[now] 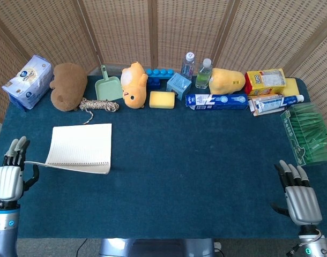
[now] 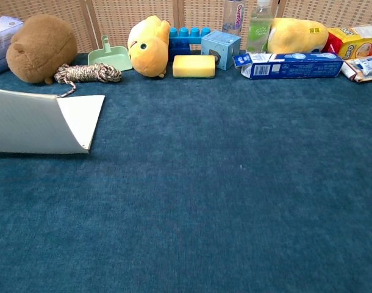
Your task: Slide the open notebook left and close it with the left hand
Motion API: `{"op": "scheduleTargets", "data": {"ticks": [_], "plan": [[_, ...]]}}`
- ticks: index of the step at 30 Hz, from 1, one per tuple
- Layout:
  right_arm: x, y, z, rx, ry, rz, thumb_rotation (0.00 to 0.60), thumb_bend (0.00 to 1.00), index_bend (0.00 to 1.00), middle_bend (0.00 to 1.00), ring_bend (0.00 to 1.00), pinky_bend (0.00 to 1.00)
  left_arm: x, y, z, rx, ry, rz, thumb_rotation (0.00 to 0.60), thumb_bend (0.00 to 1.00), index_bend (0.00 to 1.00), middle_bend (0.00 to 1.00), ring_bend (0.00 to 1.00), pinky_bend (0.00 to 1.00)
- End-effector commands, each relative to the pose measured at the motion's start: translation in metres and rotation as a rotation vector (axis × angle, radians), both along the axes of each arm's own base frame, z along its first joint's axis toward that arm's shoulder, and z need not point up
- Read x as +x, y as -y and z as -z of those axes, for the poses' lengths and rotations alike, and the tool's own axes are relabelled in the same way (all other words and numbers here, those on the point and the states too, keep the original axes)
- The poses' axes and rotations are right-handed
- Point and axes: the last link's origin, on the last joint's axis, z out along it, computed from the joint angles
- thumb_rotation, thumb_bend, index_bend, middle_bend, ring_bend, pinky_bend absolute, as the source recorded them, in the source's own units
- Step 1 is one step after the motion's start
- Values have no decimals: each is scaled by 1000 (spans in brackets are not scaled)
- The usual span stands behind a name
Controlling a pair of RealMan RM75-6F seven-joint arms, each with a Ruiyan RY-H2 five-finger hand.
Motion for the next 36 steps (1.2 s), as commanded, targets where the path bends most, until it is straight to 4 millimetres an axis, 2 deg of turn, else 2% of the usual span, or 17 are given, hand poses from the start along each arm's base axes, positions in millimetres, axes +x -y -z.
{"op": "scheduleTargets", "data": {"ticks": [1,12,19,36], "plan": [[0,0,1,4,-3,1,600,0,0,0,0,0,-3,-10,-1,2,27,-44,600,558,0,0,0,129],[-2,0,3,12,-12,12,600,0,0,0,0,0,-8,-32,-9,45,-12,-56,600,558,0,0,0,126],[-2,1,5,17,-17,13,600,0,0,0,0,0,-10,-46,-16,56,-101,-53,600,554,0,0,0,115],[-4,1,9,27,-30,25,600,0,0,0,0,0,-7,-85,-5,18,-251,-37,600,552,0,0,0,110]]}}
